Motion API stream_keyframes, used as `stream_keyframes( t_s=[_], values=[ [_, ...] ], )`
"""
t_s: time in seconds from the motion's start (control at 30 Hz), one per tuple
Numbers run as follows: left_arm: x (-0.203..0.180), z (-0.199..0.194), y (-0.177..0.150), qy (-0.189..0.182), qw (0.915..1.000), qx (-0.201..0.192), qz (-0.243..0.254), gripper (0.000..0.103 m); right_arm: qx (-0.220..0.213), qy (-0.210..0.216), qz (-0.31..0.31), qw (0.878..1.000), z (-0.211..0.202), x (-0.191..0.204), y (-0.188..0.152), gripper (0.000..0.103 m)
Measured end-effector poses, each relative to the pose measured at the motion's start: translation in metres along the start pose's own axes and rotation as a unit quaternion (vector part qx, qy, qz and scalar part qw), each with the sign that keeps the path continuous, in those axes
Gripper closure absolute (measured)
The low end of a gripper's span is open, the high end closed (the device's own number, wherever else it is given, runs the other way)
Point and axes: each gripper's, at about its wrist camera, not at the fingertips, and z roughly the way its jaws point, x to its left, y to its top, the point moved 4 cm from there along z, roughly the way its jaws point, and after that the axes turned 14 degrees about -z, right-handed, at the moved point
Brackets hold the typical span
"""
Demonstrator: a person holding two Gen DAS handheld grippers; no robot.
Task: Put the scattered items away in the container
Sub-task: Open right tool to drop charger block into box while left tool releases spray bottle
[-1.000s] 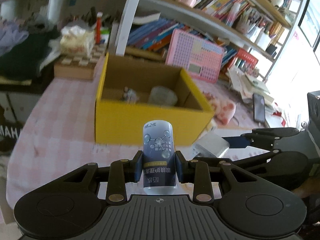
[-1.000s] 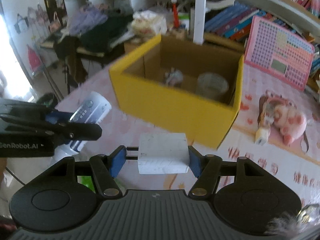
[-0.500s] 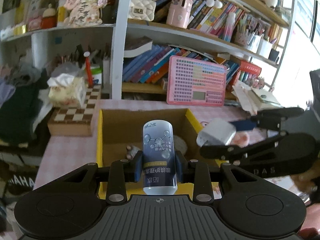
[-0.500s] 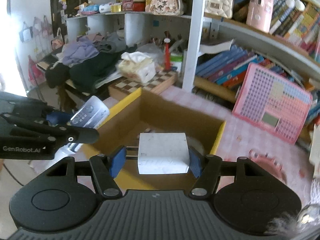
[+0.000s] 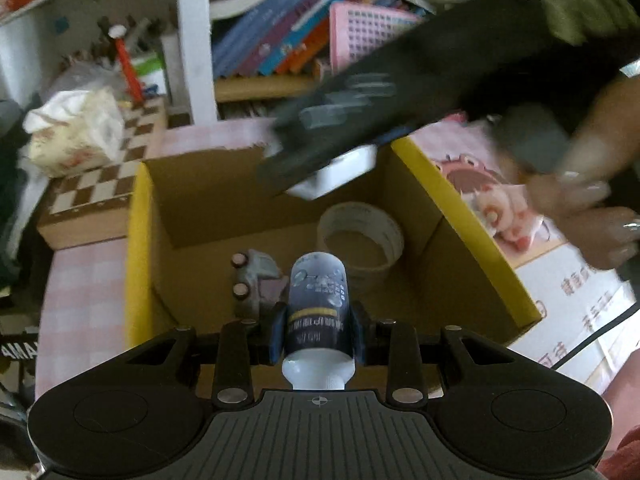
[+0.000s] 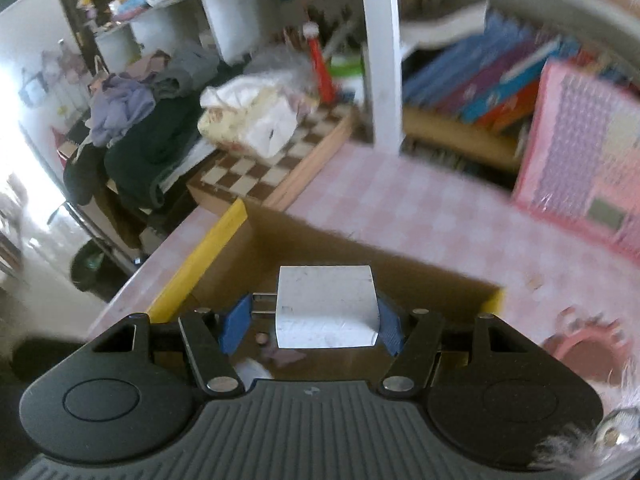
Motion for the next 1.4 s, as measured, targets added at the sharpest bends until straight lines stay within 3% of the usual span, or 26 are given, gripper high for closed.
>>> stream_keyframes(
  t_s=[0.1,0.37,0.73,0.87,1.0,1.4],
  values=[
    [-0.005,0.014,0.002,0.001,0.9999,0.015,0.007,0.072,0.033,0.015,0.012,0.999,0.032,0.005,0.003,0.040],
    [-0.009,0.040,-0.006,0.017,0.9979,0.060,0.019,0.072,0.095,-0.004,0.006,0.995,0.093,0.006,-0.002,0.040],
    [-0.006,0.050,-0.017,0.026,0.9965,0.078,0.013,0.072,0.109,-0.017,0.021,0.994,0.116,0.000,-0.002,0.040],
    [-0.008,0.042,-0.018,0.023,0.9974,0.063,0.024,0.070,0.101,-0.015,0.019,0.995,0.113,0.002,-0.002,0.039],
    [-0.010,0.027,-0.015,0.021,0.9986,0.038,0.031,0.054,0.086,-0.005,0.011,0.996,0.098,0.006,0.003,0.034],
    [-0.024,-0.047,-0.023,0.011,0.9972,-0.061,0.041,0.032,0.003,-0.009,0.010,1.000,0.007,0.019,0.011,0.034]
  ],
)
